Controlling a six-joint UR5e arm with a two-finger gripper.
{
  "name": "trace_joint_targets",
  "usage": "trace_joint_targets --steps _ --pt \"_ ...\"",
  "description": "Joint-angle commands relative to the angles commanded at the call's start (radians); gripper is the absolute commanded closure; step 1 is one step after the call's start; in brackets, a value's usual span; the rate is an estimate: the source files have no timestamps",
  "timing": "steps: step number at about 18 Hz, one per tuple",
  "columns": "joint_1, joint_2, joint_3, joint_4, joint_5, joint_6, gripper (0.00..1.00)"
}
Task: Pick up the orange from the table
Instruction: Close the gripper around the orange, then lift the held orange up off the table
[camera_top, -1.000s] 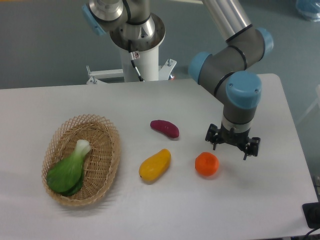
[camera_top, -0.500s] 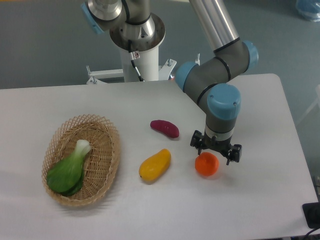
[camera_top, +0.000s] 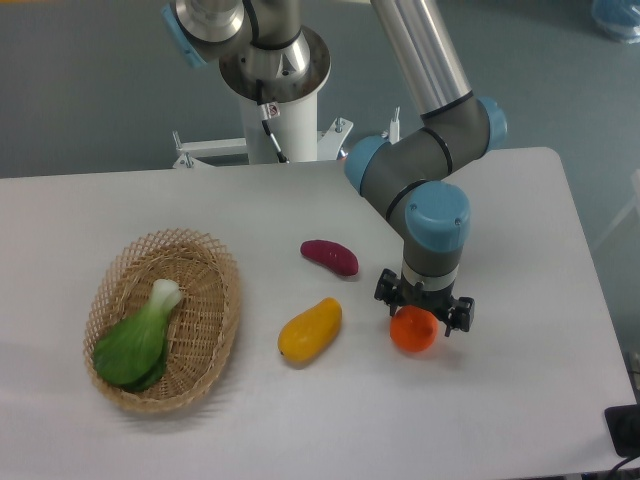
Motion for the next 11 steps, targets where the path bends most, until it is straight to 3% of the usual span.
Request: trace_joint_targets --steps 3,7,11 --pt "-0.006 -0.009 0.009 0.0 0.002 0.0 0.0" --pt "-0.009 -0.015 0.012 -0.002 0.002 -0.006 0.21" --pt "-0.009 -0.009 0.035 -0.006 0.0 -0.006 0.3"
